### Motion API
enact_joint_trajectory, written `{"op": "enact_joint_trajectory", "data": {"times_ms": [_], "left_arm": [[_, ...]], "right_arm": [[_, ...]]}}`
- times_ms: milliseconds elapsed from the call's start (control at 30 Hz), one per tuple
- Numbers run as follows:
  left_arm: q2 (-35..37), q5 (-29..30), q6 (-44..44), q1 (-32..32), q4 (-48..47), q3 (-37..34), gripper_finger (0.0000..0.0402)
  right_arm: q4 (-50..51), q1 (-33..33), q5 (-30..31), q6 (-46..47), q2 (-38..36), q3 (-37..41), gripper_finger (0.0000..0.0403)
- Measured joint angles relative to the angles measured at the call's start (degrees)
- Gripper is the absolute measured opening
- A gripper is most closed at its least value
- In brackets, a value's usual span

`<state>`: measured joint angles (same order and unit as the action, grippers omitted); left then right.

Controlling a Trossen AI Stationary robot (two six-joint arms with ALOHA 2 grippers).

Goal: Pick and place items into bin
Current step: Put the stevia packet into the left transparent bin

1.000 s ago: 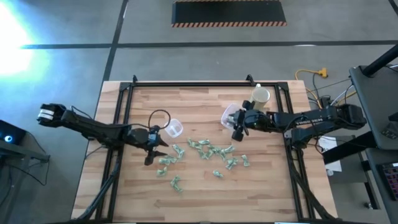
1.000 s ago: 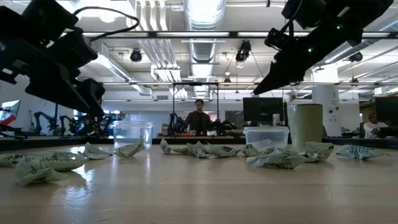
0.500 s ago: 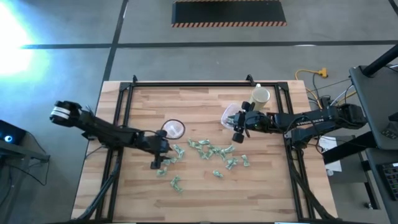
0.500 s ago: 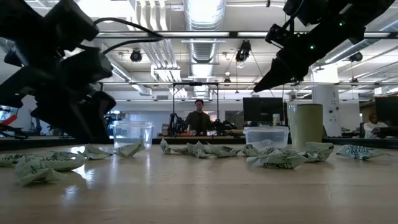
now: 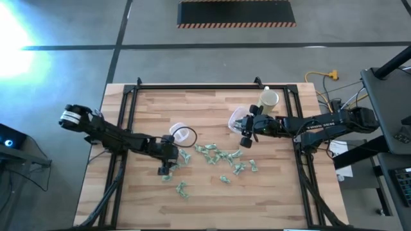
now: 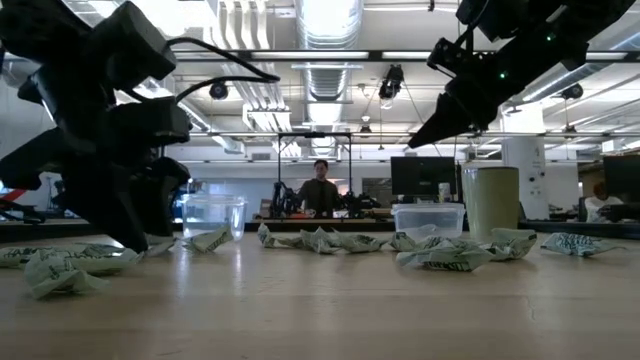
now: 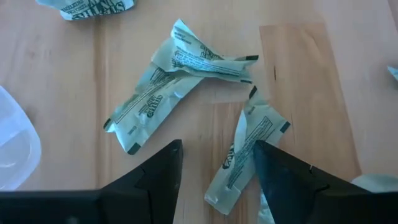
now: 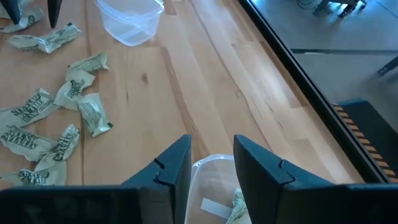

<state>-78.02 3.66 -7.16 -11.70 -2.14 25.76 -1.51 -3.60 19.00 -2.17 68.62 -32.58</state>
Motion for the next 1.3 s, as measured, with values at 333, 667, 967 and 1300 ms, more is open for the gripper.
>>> {"op": "enact_joint_trajectory", "data": {"times_ms": [333, 667, 967, 1300], "left_arm": [[3.3, -0.1, 0.0, 0.0, -1.9, -0.2, 0.0057], [4.2, -0.3, -0.5, -0.1, -3.6, -0.5, 0.0019], [4.2, -1.9, -3.0, -0.2, -4.5, -0.7, 0.0020], [4.2, -0.1, -3.1, -0.3, -4.4, -0.7, 0.0081]], "right_arm": [[0.2, 0.0, 0.0, 0.0, 0.0, 0.0, 0.0111], [1.3, 0.0, 0.0, 0.5, 0.0, 0.0, 0.0104], [1.3, 0.0, 0.0, 1.0, 0.0, 0.0, 0.0100], [1.4, 0.0, 0.0, 1.1, 0.0, 0.0, 0.0100]]}}
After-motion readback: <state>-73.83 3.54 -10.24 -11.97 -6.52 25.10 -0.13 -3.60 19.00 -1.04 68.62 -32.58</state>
